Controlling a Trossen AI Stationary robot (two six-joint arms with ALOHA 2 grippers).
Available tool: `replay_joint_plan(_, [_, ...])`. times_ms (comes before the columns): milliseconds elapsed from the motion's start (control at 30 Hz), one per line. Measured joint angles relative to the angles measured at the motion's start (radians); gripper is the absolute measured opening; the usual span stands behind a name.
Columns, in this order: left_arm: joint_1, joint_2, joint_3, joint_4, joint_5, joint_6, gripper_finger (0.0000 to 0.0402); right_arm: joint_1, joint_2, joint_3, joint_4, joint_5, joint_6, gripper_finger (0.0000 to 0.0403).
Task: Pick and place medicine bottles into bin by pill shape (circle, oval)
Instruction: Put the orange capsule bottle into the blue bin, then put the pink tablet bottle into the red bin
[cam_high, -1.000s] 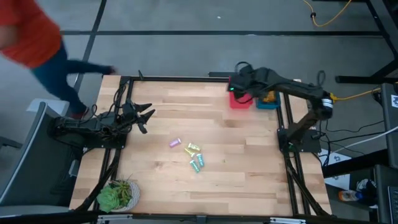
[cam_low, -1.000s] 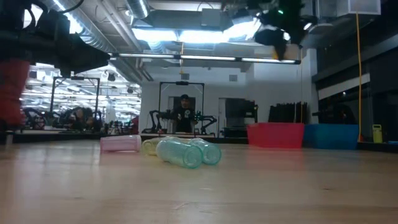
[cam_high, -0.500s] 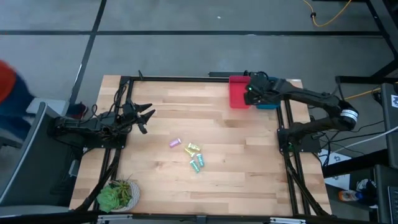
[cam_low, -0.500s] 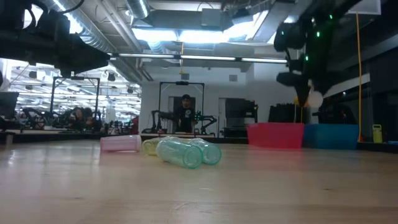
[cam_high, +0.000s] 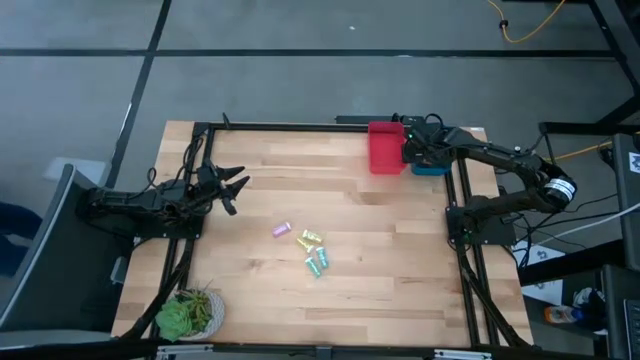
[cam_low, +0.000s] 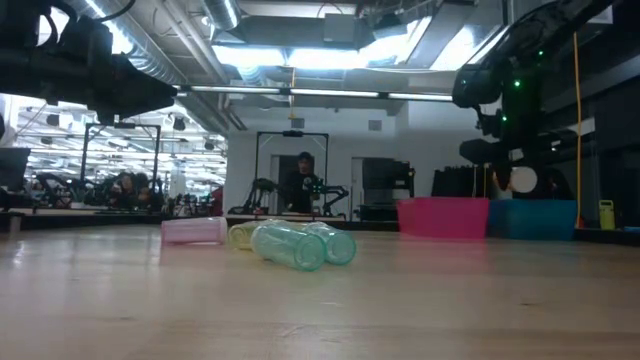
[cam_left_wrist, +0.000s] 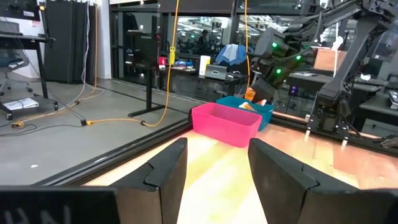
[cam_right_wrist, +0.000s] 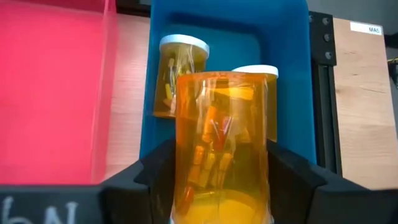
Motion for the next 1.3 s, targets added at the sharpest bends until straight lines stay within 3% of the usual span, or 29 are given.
replay_joint_plan(400, [0.000, 0.000, 0.000, 0.000, 0.000, 0.000, 0.0166, 0.000, 0.000, 0.000, 0.013, 0.006, 0.000, 0.0236])
replay_joint_plan(800, [0.000, 0.000, 0.000, 0.000, 0.000, 0.000, 0.0166, 0.004, 0.000, 0.000, 0.069, -0.005, 0.002, 0.0238])
replay_joint_plan(1033, [0.000, 0.000, 0.000, 0.000, 0.000, 0.000, 0.0166, 0.087, -0.007, 0.000, 0.302, -0.190, -0.158, 0.0239])
replay_joint_plan(1300, [0.000, 0.000, 0.000, 0.000, 0.000, 0.000, 0.0166, 0.196, -0.007, 0.000, 0.492, -0.371, -0.210, 0.0239])
